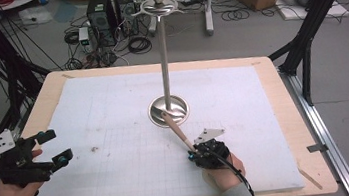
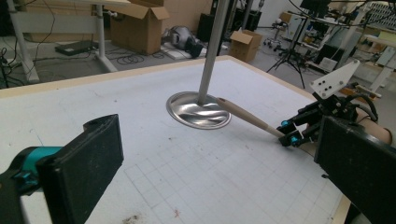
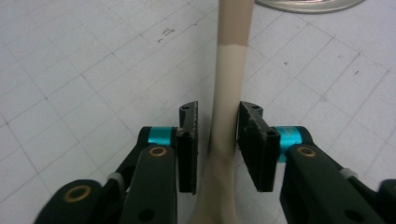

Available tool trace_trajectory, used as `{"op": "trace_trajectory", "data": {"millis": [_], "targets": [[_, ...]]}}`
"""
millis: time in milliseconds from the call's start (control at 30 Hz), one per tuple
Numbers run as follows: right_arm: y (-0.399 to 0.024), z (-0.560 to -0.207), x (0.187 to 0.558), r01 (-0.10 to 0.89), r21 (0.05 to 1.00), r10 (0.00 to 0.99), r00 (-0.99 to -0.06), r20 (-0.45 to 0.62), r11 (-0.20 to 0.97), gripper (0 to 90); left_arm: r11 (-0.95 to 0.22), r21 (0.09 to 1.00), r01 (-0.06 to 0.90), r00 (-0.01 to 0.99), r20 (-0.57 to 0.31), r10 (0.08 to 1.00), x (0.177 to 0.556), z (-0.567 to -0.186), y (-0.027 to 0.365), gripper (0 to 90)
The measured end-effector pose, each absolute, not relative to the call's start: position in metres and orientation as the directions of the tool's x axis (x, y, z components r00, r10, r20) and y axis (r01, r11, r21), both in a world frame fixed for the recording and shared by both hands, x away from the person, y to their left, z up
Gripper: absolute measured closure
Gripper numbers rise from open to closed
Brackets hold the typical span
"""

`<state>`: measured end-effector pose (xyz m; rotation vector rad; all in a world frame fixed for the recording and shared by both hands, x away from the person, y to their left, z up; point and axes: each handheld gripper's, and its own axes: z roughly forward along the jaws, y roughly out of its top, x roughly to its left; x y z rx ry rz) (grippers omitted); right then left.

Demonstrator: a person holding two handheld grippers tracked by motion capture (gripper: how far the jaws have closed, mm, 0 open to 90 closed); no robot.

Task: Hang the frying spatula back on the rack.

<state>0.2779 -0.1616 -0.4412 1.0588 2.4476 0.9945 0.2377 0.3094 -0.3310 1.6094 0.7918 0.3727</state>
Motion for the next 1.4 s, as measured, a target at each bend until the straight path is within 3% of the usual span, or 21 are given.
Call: {"op": "trace_trajectory", "data": {"millis": [233,900,1400], "targets": [[-0.162,-0.442,0.278,0.524,0.700,0.724,-0.689,0.014,0.485,77.1,-0.024,0.959,0.282,0.712,-0.192,0.675,0.238,-0.331,0.310,1.7],[-0.167,-0.439,0.281,0.535,0.702,0.710,-0.701,0.059,0.470,77.9,-0.020,0.961,0.275,0.714,-0.190,0.674,0.237,-0.331,0.310,1.7],[-0.186,-0.417,0.284,0.478,0.773,0.693,-0.717,0.071,0.416,77.9,-0.026,0.960,0.280,0.715,-0.190,0.673,0.240,-0.331,0.309,1.8]]}}
